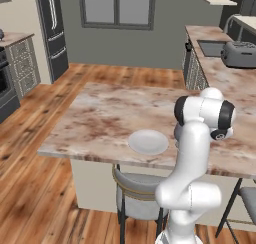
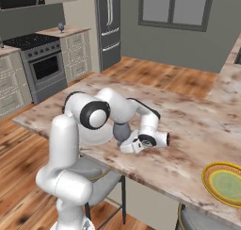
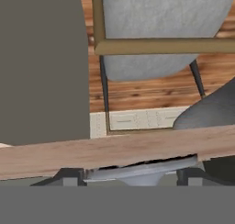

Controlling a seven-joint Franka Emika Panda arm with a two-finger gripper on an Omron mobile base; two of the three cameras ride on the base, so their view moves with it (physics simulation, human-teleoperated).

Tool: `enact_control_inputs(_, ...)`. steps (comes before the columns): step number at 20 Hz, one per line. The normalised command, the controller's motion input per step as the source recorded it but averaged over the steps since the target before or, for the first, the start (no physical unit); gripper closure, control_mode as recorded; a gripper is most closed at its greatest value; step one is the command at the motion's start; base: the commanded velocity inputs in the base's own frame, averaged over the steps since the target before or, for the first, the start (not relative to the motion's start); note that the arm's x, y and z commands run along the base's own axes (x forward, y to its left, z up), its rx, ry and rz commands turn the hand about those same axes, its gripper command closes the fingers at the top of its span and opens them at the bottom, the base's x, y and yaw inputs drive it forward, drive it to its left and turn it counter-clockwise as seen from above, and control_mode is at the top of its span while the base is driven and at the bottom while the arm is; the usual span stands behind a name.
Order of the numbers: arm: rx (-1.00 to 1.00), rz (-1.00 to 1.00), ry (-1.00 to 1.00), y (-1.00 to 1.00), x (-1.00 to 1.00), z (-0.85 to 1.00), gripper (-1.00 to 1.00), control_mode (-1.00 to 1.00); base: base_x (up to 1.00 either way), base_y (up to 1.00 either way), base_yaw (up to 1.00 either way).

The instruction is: Retrieve the wine glasses from the counter and place one next to each plate.

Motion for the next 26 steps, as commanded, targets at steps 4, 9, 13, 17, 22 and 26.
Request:
enact_control_inputs(4, 0.01, 0.0, 0.02, -0.17, 0.0, -0.18, -1.0, -1.0, 0.0, 0.0, 0.0)
enact_control_inputs(9, 0.02, 0.0, -0.01, -0.08, 0.0, 0.0, -1.0, -1.0, 0.0, 0.0, 0.0)
enact_control_inputs(13, 0.0, 0.0, 0.0, -0.1, 0.0, 0.0, -1.0, -1.0, 0.0, 0.0, 0.0)
enact_control_inputs(17, 0.0, 0.0, 0.0, -0.14, 0.0, 0.0, -1.0, -1.0, 0.0, 0.0, 0.0)
enact_control_inputs(22, 0.0, 0.0, 0.0, -0.01, 0.25, -0.05, -1.0, -1.0, 0.0, 0.0, 0.0)
enact_control_inputs(26, 0.0, 0.01, -0.01, 0.25, -0.08, -0.31, -1.0, -1.0, 0.0, 0.0, 0.0)
